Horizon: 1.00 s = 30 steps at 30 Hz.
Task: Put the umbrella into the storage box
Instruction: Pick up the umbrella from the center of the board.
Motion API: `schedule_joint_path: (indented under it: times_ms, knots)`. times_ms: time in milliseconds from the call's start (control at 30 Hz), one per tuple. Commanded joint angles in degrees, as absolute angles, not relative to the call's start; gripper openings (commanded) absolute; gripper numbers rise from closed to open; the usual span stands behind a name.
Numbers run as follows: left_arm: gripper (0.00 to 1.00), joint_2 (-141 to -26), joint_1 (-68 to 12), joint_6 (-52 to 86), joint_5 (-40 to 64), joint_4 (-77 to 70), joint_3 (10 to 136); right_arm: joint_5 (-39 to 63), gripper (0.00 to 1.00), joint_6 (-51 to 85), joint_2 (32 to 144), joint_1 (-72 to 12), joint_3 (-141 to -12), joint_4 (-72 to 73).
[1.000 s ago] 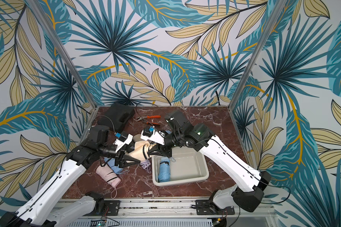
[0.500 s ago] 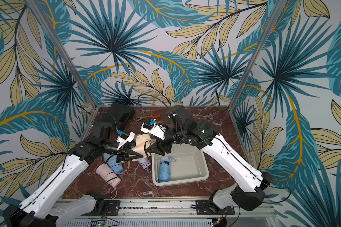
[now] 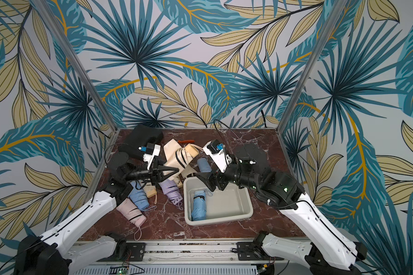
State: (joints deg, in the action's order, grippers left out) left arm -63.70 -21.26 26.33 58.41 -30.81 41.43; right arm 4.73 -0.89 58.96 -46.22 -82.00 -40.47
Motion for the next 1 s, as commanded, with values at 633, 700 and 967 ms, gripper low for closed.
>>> schedule_joint_path:
  times_ms: [633,700,967]
  knots:
    - [0.14,-73.39,-22.57,57.4,56.0,-80.69,40.25,13.24,0.79,23.97,71.91,-46.46,-73.19,12.58]
    - [0.11,-73.26,-22.6,57.82,55.82,-81.02,40.18,16.55,0.69,23.66,72.52,-46.44,-73.25,14.36]
    - [0.12,-71.34,-22.94,57.83,54.5,-80.96,38.41,20.15,0.39,22.7,75.78,-46.47,-73.58,16.72]
